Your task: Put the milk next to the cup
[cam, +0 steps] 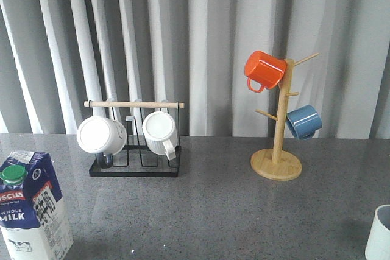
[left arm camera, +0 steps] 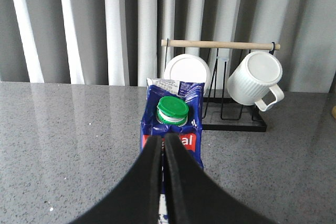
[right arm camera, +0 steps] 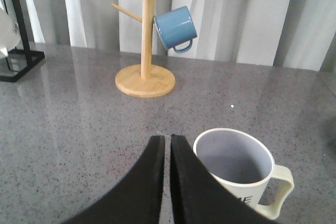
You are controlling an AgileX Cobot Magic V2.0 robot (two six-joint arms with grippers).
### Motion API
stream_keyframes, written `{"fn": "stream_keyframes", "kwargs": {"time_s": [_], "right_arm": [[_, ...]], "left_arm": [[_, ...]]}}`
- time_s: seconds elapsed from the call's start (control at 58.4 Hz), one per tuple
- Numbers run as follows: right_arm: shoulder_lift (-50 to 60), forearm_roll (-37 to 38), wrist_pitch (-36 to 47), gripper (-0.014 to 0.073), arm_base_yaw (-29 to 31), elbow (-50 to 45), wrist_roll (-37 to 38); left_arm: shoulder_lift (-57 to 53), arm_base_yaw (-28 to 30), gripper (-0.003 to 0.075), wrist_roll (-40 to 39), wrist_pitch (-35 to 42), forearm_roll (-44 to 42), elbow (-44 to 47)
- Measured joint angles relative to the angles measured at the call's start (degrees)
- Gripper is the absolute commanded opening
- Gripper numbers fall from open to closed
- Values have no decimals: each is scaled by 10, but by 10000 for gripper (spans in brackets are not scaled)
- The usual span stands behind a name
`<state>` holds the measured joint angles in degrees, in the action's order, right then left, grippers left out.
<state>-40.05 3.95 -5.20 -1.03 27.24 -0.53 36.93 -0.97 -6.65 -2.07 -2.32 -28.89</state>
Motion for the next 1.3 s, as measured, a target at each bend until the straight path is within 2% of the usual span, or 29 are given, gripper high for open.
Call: {"fn": "stream_keyframes", "kwargs": {"time_s": [0.205, 0.325, 0.462, 0.65, 0.804, 1.044, 1.301], "right_arm": [[-2, 21, -16, 360, 0, 0, 0], [-2, 46, -27, 442, 13, 0, 0], [-3, 56, -36, 447, 81, 0, 47], [-51, 100, -25, 447, 105, 1, 81], [-109, 104, -6, 447, 154, 1, 119], [-192, 105, 20, 447, 197, 1, 124], [-249, 110, 63, 447, 204, 3, 90]], "left_arm": [[2, -7, -4, -1, 37, -2, 0], [19, -26, -3, 6, 42, -5, -2], [38, -40, 2, 14, 42, -6, -3], [45, -56, 4, 15, 42, -6, -3], [46, -69, 4, 16, 42, -6, -3], [46, -74, 4, 16, 42, -6, -3], [46, -74, 4, 16, 42, -6, -3]]}}
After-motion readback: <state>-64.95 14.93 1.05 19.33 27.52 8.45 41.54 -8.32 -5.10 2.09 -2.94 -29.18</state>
